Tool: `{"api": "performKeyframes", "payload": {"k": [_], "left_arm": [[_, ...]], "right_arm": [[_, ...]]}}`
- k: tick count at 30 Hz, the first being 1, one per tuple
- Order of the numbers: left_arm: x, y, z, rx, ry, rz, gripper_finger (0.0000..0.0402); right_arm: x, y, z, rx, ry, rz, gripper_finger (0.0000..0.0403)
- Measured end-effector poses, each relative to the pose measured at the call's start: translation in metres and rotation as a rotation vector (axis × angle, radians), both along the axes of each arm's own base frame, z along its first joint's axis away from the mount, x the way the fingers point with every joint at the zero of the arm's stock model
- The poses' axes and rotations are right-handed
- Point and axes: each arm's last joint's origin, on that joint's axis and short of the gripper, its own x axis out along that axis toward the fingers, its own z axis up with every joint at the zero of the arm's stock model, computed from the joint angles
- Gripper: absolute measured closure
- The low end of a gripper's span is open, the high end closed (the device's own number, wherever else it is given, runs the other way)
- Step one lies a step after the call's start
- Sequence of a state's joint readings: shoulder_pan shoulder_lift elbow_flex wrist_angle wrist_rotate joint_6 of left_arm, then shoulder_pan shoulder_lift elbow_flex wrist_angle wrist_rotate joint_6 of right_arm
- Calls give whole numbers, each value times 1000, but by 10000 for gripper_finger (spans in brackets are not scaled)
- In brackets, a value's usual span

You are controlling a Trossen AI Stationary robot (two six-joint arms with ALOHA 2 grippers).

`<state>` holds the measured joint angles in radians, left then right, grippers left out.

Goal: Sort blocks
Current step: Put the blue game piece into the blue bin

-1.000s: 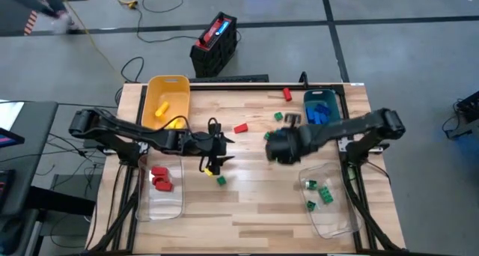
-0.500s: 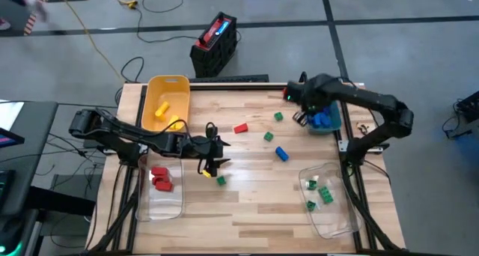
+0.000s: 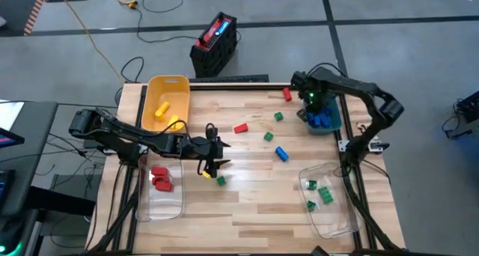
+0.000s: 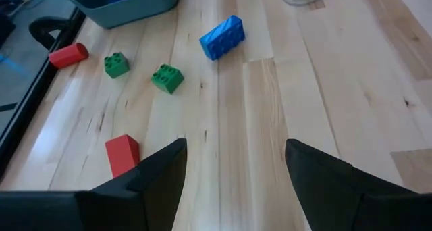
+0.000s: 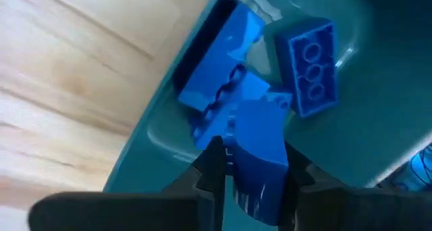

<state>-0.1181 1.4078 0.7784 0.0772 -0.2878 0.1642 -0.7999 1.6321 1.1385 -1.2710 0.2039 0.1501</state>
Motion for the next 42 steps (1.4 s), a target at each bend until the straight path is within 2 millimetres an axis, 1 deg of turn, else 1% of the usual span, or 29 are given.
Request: {"api": "performKeyframes", "payload": {"k": [4,8,12,14,16,19,22,25,27,31,34,38,42], "left_arm": [[0,0,0,-2,2,1,155],[-1,0,-2,-12,17,8,155],[-2,0,-4,-19,40,15,155],[-3,0,-4,-20,44,16,155],[-3,0,-4,-20,47,16,155],[-3,0,-5,-26,55,21,155],[-3,1,-5,-35,57,29,155],[-3,1,-5,-59,52,44,155],[-4,1,-5,-81,47,58,155],[-3,1,-5,-113,37,79,155],[-3,1,-4,-116,22,91,155],[0,7,1,-113,-22,116,155],[9,15,19,-66,-69,121,155]], "right_arm": [[5,-4,-10,17,8,36,281],[6,-3,-9,17,3,61,224],[1,2,5,-10,-18,57,174],[-2,8,18,-36,-33,49,160],[-3,17,35,-98,-68,50,156],[-2,39,63,-231,-120,94,155],[2,68,85,-338,-195,147,155],[9,102,98,-378,-301,205,155],[16,124,101,-388,-361,253,155],[31,163,101,-381,-449,329,155],[45,186,92,-357,-471,373,155],[64,205,76,-334,-453,424,155],[83,217,59,-322,-451,450,155]]}}
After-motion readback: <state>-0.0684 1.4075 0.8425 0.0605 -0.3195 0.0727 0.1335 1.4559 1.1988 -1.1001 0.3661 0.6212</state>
